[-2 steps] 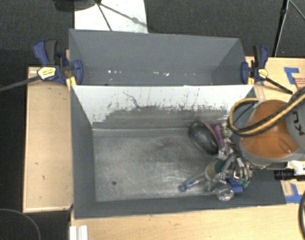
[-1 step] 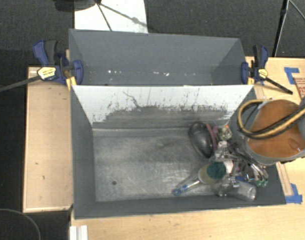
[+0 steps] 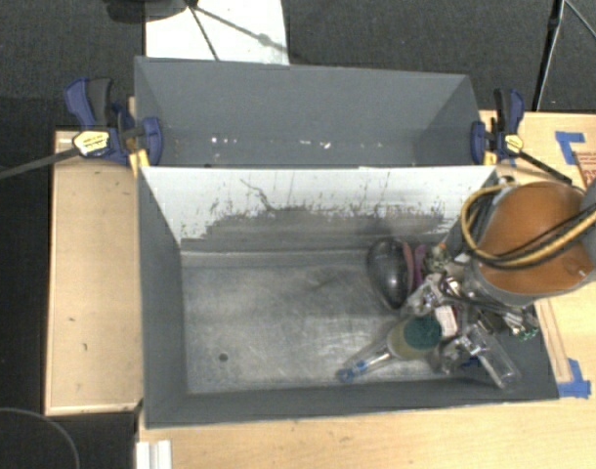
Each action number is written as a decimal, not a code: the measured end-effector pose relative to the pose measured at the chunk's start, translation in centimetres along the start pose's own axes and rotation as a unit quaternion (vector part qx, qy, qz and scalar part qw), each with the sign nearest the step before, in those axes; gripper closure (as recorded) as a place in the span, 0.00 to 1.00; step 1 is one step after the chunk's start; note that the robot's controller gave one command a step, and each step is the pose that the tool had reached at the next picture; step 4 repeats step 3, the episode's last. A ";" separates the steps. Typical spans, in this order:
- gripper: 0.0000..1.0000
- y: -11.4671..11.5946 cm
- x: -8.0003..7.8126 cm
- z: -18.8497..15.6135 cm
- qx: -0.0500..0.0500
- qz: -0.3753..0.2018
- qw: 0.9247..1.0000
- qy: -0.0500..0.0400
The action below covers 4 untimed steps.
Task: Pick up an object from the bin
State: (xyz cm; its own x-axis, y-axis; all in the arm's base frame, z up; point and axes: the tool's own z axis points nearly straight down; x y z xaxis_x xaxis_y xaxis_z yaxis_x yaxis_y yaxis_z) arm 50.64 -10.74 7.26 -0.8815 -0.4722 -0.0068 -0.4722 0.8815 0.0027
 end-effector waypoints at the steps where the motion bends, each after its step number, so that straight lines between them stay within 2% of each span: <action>1: 1.00 -0.3 -0.3 -0.2 0.005 0.002 1.000 -0.006; 2: 1.00 -1.5 0.0 -9.7 0.005 -0.005 1.000 0.000; 3: 1.00 -2.3 0.3 -20.7 0.005 0.000 1.000 -0.001; 4: 1.00 -2.3 0.3 -20.7 0.005 0.000 1.000 -0.001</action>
Offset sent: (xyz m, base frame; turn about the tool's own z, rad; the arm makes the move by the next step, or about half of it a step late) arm 0.0000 0.0000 0.0000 0.0000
